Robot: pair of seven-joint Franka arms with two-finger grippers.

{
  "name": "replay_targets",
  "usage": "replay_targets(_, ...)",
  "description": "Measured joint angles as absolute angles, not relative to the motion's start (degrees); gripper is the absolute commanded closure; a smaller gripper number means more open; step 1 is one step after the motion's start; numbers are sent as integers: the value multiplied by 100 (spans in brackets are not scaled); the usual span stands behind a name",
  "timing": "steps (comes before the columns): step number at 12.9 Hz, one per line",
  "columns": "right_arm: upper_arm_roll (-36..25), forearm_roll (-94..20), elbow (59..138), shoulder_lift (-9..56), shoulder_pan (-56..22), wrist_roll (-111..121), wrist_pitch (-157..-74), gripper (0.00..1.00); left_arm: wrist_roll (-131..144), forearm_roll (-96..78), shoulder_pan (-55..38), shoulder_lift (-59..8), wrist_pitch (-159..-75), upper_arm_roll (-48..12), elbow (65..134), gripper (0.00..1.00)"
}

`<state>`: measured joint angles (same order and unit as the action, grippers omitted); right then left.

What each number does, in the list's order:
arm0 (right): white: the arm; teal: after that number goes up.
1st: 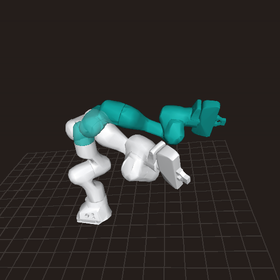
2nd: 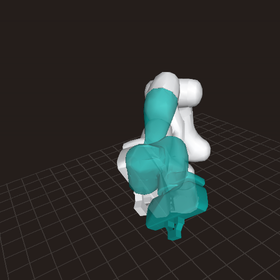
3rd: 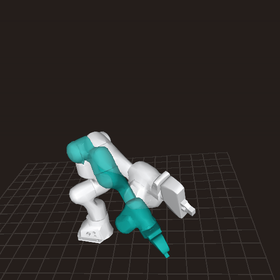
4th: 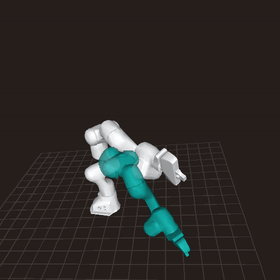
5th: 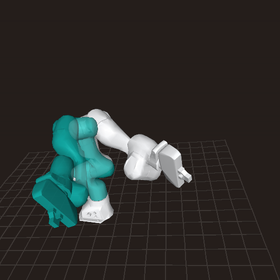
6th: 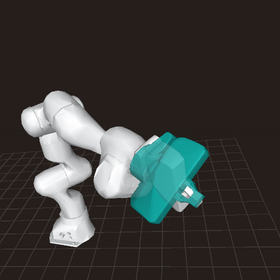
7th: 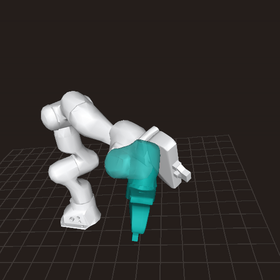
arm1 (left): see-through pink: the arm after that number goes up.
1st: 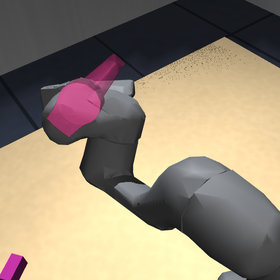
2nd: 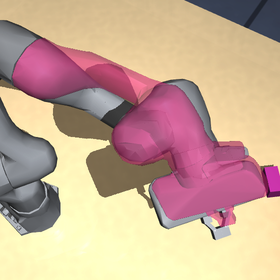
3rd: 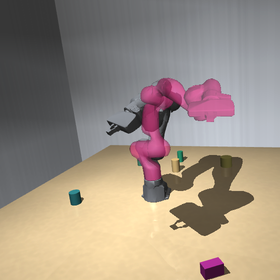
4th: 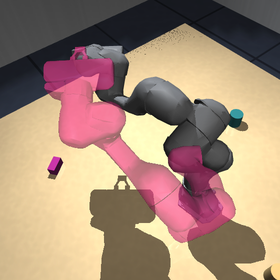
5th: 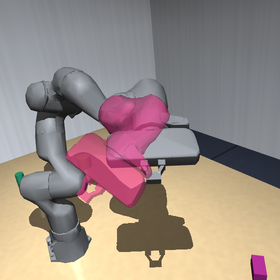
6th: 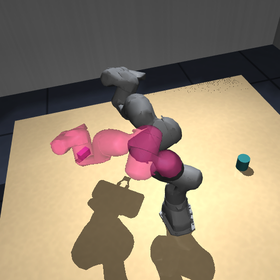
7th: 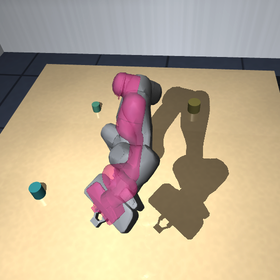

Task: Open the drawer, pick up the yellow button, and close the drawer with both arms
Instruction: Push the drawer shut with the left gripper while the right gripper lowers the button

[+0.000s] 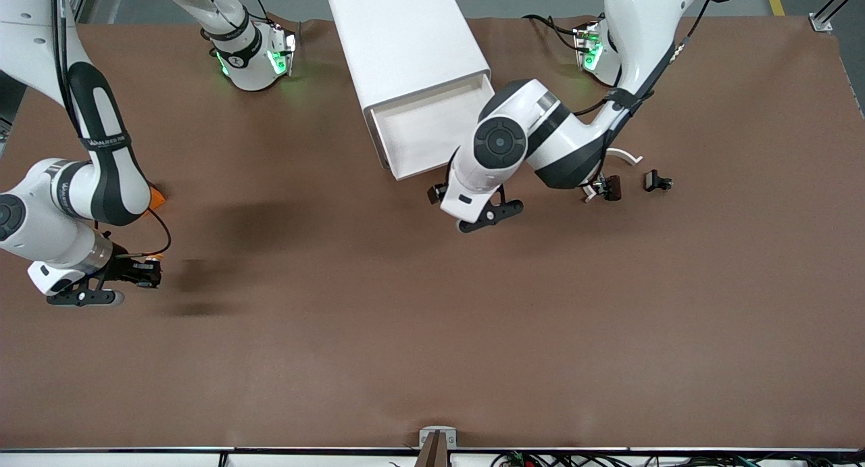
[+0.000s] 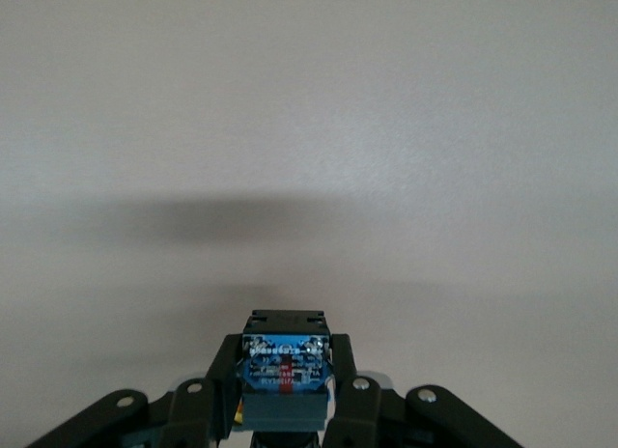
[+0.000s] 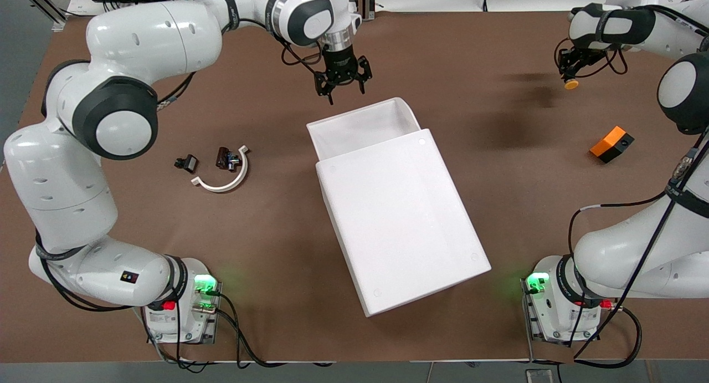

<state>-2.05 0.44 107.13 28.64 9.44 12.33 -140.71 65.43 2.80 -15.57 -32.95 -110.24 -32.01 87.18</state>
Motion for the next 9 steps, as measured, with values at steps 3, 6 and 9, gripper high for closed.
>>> replay_targets(3,-205,43,11087,3121,1104,1412,-14863,100,6542,286,-1542,-3200,-11039,-3432,8979,0)
replay_targets(6,-201,11,11190,3223,1158,1414,-14945,100,6546,288,-1509,-3128,-11118,-3690,9295,0)
replay_targets(9,-200,-162,11196,3226,1183,1413,-14942,60,6547,288,-1495,-3075,-11204,-3919,9461,0)
